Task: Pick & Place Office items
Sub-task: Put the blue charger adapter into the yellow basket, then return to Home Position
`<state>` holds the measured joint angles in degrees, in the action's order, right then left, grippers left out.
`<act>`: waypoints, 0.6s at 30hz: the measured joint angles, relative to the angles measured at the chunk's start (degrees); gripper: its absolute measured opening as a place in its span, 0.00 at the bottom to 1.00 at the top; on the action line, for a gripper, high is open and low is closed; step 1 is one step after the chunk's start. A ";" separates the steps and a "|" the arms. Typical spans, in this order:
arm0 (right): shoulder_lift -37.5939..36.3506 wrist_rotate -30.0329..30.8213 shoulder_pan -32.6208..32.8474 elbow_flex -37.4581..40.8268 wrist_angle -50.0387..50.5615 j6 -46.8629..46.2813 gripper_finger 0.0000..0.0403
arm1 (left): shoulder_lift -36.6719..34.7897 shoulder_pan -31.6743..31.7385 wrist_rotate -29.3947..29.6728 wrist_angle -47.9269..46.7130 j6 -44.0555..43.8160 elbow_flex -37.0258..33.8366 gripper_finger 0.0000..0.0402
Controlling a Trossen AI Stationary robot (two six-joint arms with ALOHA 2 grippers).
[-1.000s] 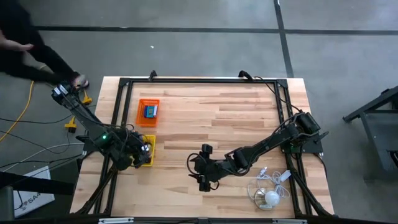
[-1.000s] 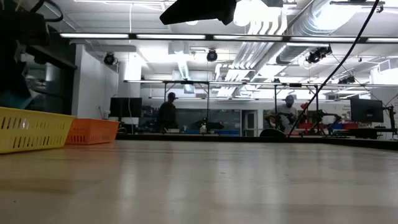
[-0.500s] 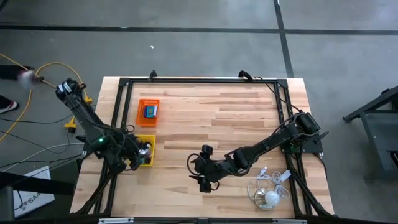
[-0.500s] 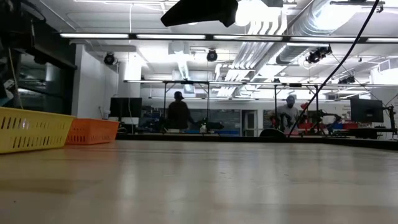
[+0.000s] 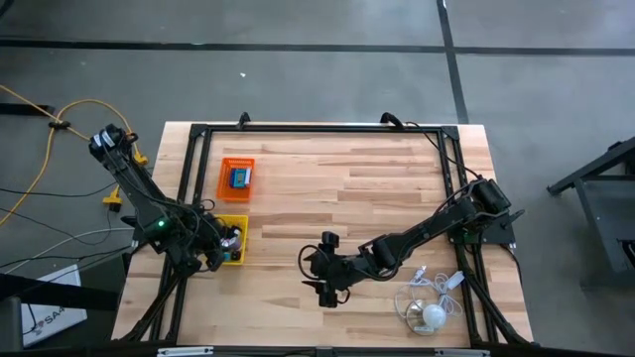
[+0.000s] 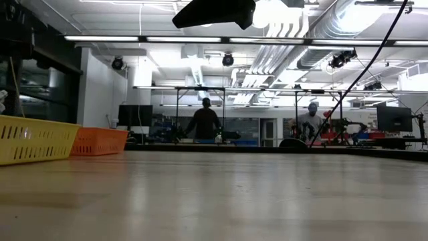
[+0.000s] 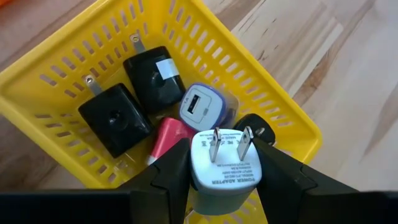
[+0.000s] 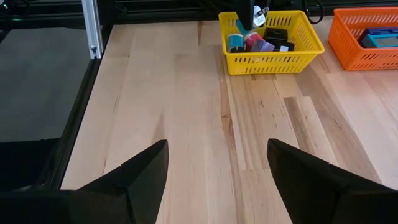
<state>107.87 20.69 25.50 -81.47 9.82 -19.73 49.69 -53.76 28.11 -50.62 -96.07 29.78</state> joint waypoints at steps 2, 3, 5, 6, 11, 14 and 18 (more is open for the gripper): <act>0.00 0.00 0.01 0.00 0.00 0.00 0.64 | 0.00 0.00 -0.12 0.01 0.00 0.00 0.36; 0.00 0.00 -0.01 0.00 0.00 0.00 0.64 | 0.00 0.00 -0.12 0.01 0.00 0.00 0.36; 0.00 0.02 0.01 0.00 -0.02 0.00 0.64 | 0.00 0.00 -0.12 0.00 0.01 0.00 0.37; 0.00 0.02 0.01 0.00 -0.02 0.00 0.64 | 0.00 0.00 -0.12 0.01 0.00 0.00 0.38; 0.00 0.06 -0.01 0.00 -0.02 0.00 0.64 | 0.00 0.00 -1.17 0.01 0.03 0.00 0.46; 0.00 0.07 0.01 0.00 -0.02 0.00 0.64 | 0.00 0.00 -1.45 0.03 0.02 0.00 0.49; 0.00 0.09 0.02 0.00 -0.02 0.00 0.64 | 0.00 0.00 -1.47 0.01 0.04 0.00 0.50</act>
<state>107.87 20.77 25.52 -81.47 9.80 -19.73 49.69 -53.76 26.63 -50.61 -96.03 29.78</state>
